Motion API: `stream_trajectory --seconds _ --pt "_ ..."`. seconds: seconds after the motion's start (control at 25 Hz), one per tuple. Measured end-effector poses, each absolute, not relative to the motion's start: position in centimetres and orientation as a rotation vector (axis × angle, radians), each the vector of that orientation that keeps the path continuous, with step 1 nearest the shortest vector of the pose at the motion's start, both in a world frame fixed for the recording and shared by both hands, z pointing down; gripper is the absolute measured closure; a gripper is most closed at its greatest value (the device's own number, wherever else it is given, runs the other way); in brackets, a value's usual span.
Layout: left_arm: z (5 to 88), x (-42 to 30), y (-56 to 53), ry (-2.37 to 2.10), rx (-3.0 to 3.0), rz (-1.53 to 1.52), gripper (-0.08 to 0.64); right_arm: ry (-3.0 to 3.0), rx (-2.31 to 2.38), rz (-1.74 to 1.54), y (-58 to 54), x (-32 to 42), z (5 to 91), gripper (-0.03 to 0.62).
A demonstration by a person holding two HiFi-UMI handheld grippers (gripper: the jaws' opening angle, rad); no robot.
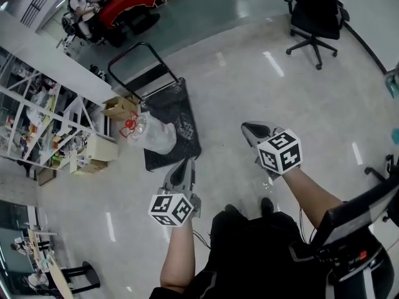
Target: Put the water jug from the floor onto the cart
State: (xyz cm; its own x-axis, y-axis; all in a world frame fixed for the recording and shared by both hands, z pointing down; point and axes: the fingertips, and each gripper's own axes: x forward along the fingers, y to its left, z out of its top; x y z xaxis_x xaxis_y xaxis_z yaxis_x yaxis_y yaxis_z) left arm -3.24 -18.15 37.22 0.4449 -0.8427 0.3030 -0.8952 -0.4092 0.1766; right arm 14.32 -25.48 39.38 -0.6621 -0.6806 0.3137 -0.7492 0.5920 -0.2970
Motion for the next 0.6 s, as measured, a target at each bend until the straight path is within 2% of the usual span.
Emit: stream_trajectory --seconds 0.4,0.6 --pt "36.7 -3.8 -6.7 -1.49 2.437 0.204 0.565 -2.659 1.183 0.506 -14.6 12.6 38.0 0.591" --pt "37.2 -7.2 1.4 -1.522 2.46 0.168 0.565 -2.668 1.226 0.459 -7.3 10.0 37.9 0.591"
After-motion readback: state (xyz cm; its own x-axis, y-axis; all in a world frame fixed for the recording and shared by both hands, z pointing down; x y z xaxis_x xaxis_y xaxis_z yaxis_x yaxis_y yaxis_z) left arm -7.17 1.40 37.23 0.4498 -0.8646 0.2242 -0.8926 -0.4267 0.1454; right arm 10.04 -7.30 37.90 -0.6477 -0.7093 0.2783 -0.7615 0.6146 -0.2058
